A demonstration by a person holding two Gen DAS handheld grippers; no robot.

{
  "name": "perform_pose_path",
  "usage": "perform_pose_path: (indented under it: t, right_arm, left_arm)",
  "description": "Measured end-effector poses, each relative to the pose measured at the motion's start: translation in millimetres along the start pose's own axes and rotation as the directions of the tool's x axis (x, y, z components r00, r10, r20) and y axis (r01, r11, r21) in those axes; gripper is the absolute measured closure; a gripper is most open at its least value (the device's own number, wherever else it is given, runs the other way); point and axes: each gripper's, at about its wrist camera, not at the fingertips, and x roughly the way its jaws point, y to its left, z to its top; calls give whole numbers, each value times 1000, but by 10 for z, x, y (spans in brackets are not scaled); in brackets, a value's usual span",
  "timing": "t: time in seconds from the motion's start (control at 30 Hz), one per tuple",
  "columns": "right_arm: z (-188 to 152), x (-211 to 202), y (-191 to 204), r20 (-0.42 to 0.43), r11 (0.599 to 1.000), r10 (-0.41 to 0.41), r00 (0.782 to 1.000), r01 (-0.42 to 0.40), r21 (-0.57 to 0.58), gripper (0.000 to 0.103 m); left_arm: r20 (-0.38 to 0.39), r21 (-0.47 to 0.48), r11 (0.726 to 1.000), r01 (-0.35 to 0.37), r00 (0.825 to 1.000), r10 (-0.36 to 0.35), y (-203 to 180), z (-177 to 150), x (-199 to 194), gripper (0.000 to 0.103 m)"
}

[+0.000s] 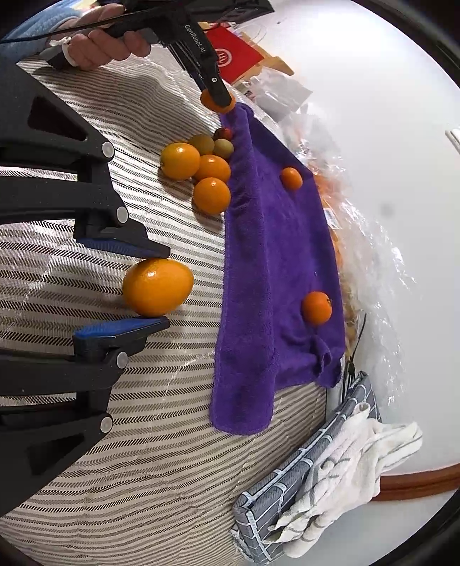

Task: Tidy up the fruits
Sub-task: 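Carry both held oranges over the purple towel with both tools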

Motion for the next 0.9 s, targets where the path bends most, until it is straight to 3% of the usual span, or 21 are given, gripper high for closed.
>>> perform_pose_path:
  t: [0.1,0.2,0.37,0.67,0.9]
  right_arm:
    - [-1,-4,-15,-2,1000,-23,1000,23,11,70]
    - [5,-21,3,9,999,-48,999,48,7,70]
    - [58,-117,99,22,998,-69,997,69,-14,70]
    - [394,-278,231,74,997,-61,995,65,-52,70]
    - [915,-269,220,124,994,-98,987,103,-37,70]
  left_arm:
    - [10,-1,1000,16,1000,-16,14,29,-41,64]
    - [-2,-19,996,92,996,-92,102,38,-111,64]
    - [-31,-35,990,138,990,-139,194,91,-218,64]
    - [-21,39,991,132,991,-131,-42,415,-403,64]
    - [-24,88,988,129,992,-128,-272,830,-374,64]
